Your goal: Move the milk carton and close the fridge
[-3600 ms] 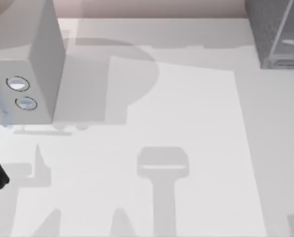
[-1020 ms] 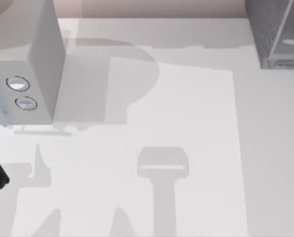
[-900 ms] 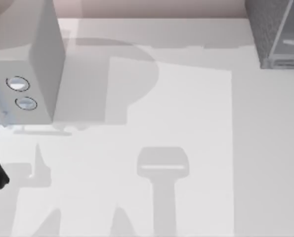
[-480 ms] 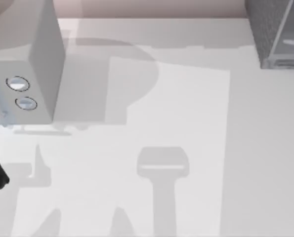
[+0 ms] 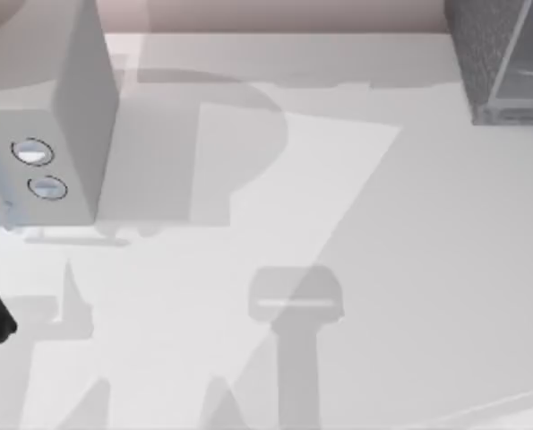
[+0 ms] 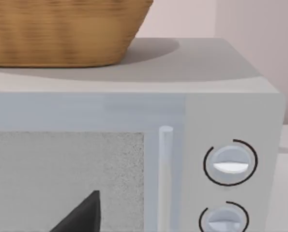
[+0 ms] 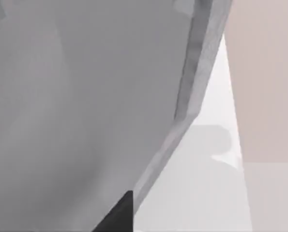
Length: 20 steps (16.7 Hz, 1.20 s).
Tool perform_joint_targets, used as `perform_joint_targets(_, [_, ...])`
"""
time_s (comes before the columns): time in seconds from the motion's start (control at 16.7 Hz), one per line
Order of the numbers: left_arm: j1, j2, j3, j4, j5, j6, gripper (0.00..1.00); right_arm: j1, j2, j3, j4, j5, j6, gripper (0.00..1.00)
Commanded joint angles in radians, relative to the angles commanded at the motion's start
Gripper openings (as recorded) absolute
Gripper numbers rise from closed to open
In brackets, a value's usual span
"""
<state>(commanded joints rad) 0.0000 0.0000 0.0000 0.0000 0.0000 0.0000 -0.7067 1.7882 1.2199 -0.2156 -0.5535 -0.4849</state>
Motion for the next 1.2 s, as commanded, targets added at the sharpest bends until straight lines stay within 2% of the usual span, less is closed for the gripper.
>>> perform_joint_targets(0.42, [0.0, 0.0, 0.0, 0.0, 0.0, 0.0, 1.0, 0.323, -0.081, -0.073, 0.123, 0.238, 0.153, 1.0])
perform_joint_targets(0.78, [0.0, 0.0, 0.0, 0.0, 0.0, 0.0, 1.0, 0.604, -0.15, -0.178, 0.229, 0.462, 0.393, 1.0])
perform_joint_targets(0.96, [0.0, 0.0, 0.0, 0.0, 0.0, 0.0, 1.0, 0.674, -0.168, -0.211, 0.26, 0.525, 0.466, 1.0])
perform_joint_targets(1.2, [0.0, 0.0, 0.0, 0.0, 0.0, 0.0, 1.0, 0.682, -0.168, -0.214, 0.262, 0.53, 0.472, 1.0])
